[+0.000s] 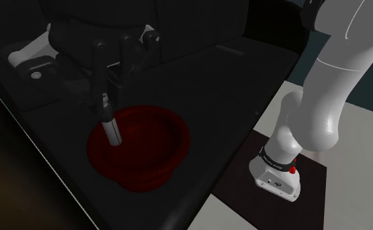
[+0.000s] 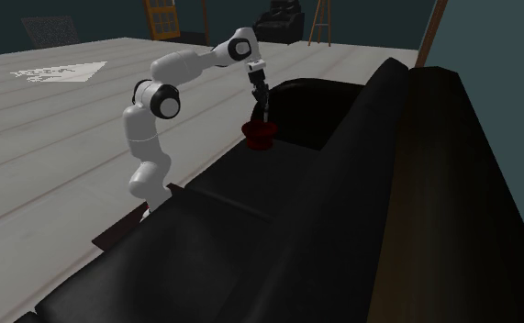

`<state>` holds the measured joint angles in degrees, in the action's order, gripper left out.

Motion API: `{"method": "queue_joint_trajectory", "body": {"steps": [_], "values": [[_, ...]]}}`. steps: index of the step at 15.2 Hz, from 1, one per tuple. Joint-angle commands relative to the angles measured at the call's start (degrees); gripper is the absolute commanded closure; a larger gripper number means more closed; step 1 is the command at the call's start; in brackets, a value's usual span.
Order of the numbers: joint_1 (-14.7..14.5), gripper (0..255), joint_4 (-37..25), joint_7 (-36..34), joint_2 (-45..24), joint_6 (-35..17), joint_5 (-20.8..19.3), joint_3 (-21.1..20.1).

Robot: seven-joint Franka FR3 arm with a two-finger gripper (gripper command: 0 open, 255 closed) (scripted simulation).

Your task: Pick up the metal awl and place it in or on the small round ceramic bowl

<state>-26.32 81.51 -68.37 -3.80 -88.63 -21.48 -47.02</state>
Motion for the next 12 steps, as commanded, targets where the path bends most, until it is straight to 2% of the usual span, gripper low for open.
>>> {"method": "queue_joint_trajectory", "body": {"steps": [1,7,8,12], "values": [[0.1,255,0.7,0.0,0.2,-0.6,0.2,0.1],[0.1,255,0.7,0.0,0.2,-0.6,0.1,0.1],[0.1,0,0.7,0.0,0.2,-0.6,0.1,0.1],[0.1,0,0.7,0.0,0.2,-0.6,0.1,0.1]]}}
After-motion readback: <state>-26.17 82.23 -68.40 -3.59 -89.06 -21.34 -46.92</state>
